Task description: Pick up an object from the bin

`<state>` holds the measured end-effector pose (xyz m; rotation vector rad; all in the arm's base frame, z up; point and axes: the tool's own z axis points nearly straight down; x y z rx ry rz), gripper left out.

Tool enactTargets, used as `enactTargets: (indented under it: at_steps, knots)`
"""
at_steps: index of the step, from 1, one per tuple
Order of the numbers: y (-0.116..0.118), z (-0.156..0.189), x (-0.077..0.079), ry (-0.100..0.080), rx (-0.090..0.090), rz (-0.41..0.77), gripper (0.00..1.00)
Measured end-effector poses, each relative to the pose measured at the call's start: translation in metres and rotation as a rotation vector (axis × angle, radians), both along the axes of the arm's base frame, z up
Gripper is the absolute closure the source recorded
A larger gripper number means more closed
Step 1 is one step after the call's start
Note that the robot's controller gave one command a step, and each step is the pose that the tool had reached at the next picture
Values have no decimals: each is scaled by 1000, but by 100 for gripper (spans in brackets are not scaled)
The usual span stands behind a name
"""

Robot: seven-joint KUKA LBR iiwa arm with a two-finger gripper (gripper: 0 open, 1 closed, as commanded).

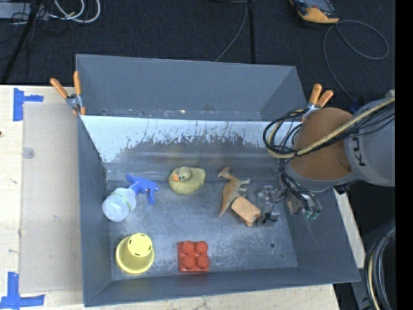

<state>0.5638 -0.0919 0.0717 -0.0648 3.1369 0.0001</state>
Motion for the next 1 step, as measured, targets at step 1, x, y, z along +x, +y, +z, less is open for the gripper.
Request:
enactTargets:
  at_steps: [1]
  knots:
    - [0, 0, 0, 0, 0, 1, 100]
